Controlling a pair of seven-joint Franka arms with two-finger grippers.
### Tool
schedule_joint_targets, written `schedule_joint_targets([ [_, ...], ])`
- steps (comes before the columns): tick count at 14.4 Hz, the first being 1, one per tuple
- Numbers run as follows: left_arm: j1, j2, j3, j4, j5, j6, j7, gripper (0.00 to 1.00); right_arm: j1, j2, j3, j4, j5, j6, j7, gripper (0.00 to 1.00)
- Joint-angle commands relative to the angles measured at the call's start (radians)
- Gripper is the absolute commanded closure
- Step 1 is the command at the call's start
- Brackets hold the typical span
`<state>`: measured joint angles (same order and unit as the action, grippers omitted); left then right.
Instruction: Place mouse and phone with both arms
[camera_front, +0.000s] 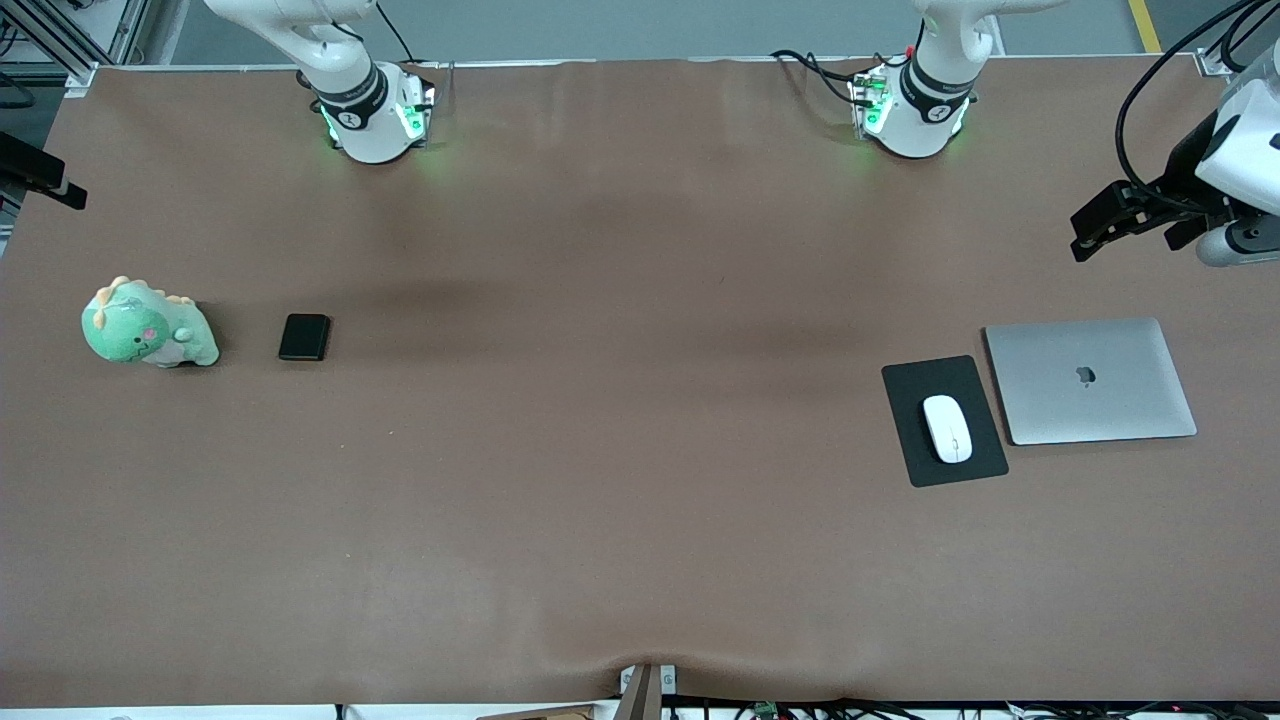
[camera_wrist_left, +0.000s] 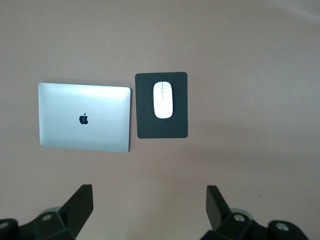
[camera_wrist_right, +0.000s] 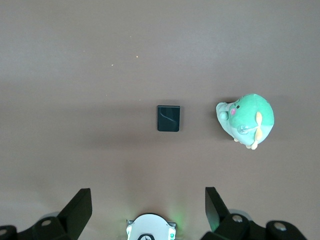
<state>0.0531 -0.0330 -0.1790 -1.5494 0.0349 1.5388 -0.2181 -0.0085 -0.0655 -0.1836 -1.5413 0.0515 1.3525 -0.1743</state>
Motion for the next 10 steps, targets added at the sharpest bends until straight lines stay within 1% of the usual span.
schedule_joint_targets([
  [1, 0.005, 0.024, 0.001, 0.023, -0.018, -0.003, 0.017, 0.0, 0.031, -0.025, -0.004, -0.022, -0.028, 0.011, 0.035, 0.0],
  [6, 0.005, 0.044, 0.004, 0.025, -0.018, -0.003, 0.06, 0.0, 0.041, -0.023, 0.006, -0.019, -0.045, 0.01, 0.026, 0.0],
  [8, 0.007, 0.058, 0.006, 0.031, -0.018, -0.003, 0.06, 0.0, 0.041, -0.023, 0.009, -0.019, -0.076, 0.01, 0.021, 0.0],
  [9, 0.004, 0.061, 0.006, 0.043, -0.015, -0.003, 0.057, 0.0, 0.042, -0.023, 0.01, -0.019, -0.078, 0.011, 0.016, 0.0],
  [10, 0.004, 0.061, 0.004, 0.048, -0.009, -0.005, 0.054, 0.0, 0.042, -0.023, 0.027, -0.017, -0.081, 0.013, 0.015, 0.0],
])
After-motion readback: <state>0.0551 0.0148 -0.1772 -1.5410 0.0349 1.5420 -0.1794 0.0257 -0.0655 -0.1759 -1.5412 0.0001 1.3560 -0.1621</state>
